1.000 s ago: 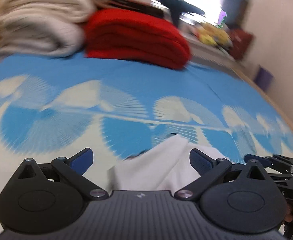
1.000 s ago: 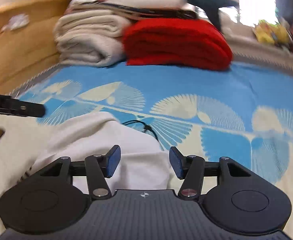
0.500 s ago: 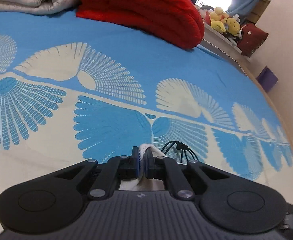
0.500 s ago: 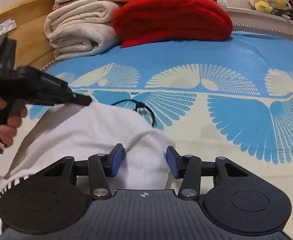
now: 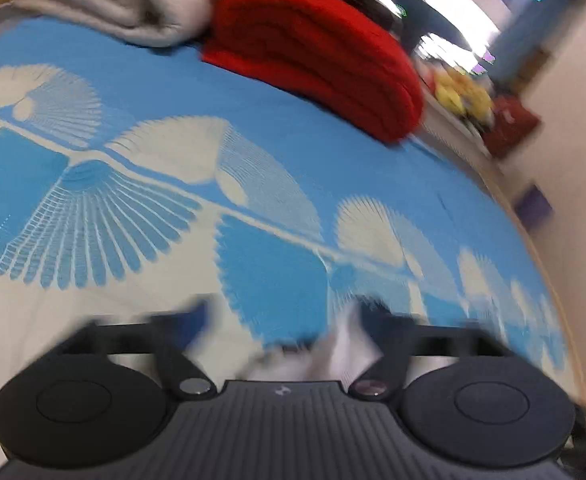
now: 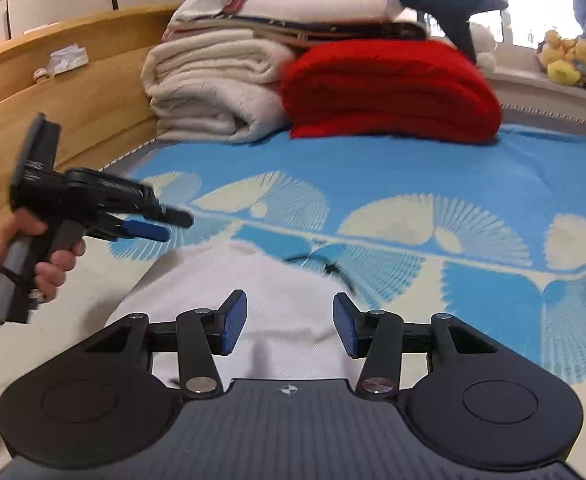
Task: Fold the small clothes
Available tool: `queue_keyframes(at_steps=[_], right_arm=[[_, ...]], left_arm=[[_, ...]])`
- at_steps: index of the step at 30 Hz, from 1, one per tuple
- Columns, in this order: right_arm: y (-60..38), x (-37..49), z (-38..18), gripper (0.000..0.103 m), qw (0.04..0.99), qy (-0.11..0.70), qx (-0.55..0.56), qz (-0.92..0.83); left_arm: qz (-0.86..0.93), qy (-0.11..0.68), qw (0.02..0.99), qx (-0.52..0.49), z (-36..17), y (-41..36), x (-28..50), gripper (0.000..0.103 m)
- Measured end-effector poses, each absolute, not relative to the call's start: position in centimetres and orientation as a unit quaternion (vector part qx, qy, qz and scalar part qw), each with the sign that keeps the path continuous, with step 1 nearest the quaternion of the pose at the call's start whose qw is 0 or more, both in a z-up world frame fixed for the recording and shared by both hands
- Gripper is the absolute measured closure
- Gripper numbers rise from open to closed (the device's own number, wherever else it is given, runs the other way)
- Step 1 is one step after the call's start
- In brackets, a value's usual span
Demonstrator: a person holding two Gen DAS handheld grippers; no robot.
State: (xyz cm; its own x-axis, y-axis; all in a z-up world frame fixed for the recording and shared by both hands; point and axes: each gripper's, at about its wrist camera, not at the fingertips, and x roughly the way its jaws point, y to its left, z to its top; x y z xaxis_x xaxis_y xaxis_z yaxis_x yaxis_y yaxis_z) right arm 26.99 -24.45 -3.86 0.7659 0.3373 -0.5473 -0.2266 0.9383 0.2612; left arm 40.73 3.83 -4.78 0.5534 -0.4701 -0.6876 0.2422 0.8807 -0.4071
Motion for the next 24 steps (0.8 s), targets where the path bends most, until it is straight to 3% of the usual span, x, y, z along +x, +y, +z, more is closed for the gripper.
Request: queue_keyframes(at_steps=[3,4,5,6,7,15,16,18,19,20,24], right_arm=[[-23.8,27.2,-5.3,0.053,0.927,0.338,0.079,0.146],[-23.6,27.2,-5.6,0.053,0.925,0.344,0.077,0.144],[-23.5,27.2,-5.7,0.053,0.924,0.348,0.077,0.142],[-23.5,27.2,-5.8,0.053,0.924,0.348,0.078,0.141],[-23.5,27.2,-5.8,0.053,0.924,0.348,0.079,0.14],[-22.4,26.9,-7.2,0.053,0.913,0.373,0.055,0.158],[-22.3,26.8,-7.2,0.053,0.913,0.374,0.051,0.158],[-22.3,26.9,-7.0,0.052,0.911,0.379,0.05,0.155],[-22.6,26.8,-6.6,0.052,0.911,0.378,0.058,0.155],[-22.8,26.6,-5.9,0.052,0.912,0.373,0.063,0.159],[-22.4,24.4,-3.1,0.052,0.901,0.363,0.01,0.238]], left_arm=[[-0.243,0.425,0.87,-0.063,-4.9,1.3,39.0,0.001],[-0.251,0.421,0.87,-0.042,-5.1,0.5,38.7,0.018],[-0.257,0.413,0.874,-0.014,-5.3,-0.4,38.3,0.096],[-0.271,0.414,0.869,0.01,-5.8,-1.0,37.9,0.092],[-0.26,0.414,0.872,0.003,-6.0,-1.0,37.9,0.097],[-0.216,0.439,0.868,-0.086,-7.6,2.1,42.9,0.097],[-0.221,0.444,0.863,-0.089,-8.1,2.0,42.9,0.093],[-0.201,0.45,0.866,-0.086,-8.3,2.2,42.4,0.064],[-0.188,0.445,0.872,-0.078,-8.0,2.6,42.0,0.036],[-0.175,0.438,0.879,-0.064,-7.6,3.0,41.5,0.021],[-0.186,0.435,0.881,-0.025,-6.5,4.9,38.8,0.019]])
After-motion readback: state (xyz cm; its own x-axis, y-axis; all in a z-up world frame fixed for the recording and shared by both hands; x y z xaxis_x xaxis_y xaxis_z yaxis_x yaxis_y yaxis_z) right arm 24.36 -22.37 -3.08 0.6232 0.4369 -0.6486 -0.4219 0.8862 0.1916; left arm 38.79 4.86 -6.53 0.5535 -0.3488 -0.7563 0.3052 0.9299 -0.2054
